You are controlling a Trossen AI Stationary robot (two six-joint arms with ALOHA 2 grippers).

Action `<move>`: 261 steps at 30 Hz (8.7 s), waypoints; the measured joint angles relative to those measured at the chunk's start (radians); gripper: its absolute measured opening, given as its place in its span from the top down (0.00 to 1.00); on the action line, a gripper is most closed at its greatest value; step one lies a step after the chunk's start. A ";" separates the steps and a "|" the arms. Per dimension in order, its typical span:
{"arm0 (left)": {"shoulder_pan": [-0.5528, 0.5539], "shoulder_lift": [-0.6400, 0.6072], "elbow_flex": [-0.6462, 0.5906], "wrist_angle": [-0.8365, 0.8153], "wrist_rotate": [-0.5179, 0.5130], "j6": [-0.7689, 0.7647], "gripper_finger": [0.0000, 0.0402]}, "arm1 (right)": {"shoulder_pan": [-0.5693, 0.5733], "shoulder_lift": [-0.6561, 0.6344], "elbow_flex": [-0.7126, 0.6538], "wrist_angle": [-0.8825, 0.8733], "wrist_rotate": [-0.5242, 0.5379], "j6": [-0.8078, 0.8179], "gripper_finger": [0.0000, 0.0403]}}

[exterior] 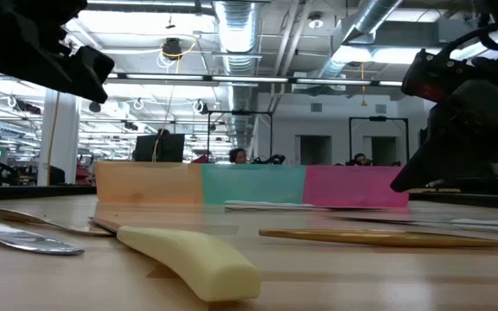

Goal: Sort silverware by color (type)
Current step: Put the blue patterned table knife into the red bin, then put the yellow table knife into the blue bin

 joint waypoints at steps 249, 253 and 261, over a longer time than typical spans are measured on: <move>0.110 0.000 -0.001 0.196 -0.423 -0.143 0.53 | -0.898 0.138 0.731 -0.740 -0.473 -0.636 0.64; 0.110 0.000 -0.001 0.184 -0.422 -0.141 0.53 | -0.782 0.138 0.753 -0.732 -0.483 -0.583 0.64; 0.110 0.000 0.000 0.186 -0.422 -0.137 0.53 | -0.499 0.151 0.744 -0.552 -0.434 -0.393 0.64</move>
